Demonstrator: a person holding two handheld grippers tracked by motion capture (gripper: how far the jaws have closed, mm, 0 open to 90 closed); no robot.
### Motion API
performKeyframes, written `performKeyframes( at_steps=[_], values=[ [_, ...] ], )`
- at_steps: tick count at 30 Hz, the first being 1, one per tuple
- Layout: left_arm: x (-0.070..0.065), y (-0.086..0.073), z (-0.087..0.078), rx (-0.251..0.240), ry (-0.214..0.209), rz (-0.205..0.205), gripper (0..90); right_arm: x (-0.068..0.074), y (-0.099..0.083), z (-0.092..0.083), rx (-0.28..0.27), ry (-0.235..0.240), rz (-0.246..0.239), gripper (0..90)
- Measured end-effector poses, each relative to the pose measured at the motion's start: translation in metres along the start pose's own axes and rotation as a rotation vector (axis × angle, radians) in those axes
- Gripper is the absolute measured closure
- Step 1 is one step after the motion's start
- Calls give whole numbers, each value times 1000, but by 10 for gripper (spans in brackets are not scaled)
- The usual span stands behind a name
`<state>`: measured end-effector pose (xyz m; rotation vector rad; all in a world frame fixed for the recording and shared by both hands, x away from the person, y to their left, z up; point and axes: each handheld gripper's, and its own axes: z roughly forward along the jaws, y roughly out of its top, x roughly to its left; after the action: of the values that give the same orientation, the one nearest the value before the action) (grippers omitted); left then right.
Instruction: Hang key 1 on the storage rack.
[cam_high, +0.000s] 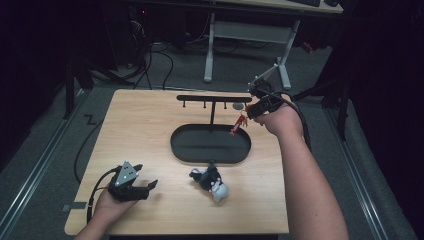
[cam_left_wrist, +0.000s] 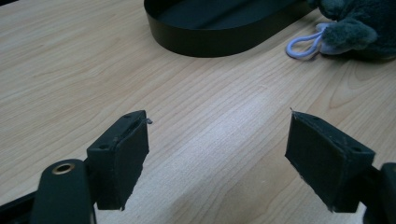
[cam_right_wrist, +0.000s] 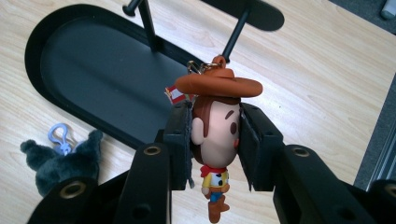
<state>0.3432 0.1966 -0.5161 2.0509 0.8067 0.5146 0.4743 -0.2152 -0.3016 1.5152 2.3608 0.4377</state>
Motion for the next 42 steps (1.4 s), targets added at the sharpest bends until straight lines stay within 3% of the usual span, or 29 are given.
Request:
performKeyframes(
  at_steps=[19,28,33,42],
  values=[
    [1,-2,-1,5,-3,-10,218,-17,12,11,-11,-24,46,671],
    [0,-1,-1,1,-3,-4,218,-24,-1,26,11,-22,73,671],
    [1,-1,-1,2,-8,-8,219,-26,-9,39,26,0,91,670],
    [1,-1,0,8,-9,-6,219,-25,-20,77,40,27,116,651]
  ],
)
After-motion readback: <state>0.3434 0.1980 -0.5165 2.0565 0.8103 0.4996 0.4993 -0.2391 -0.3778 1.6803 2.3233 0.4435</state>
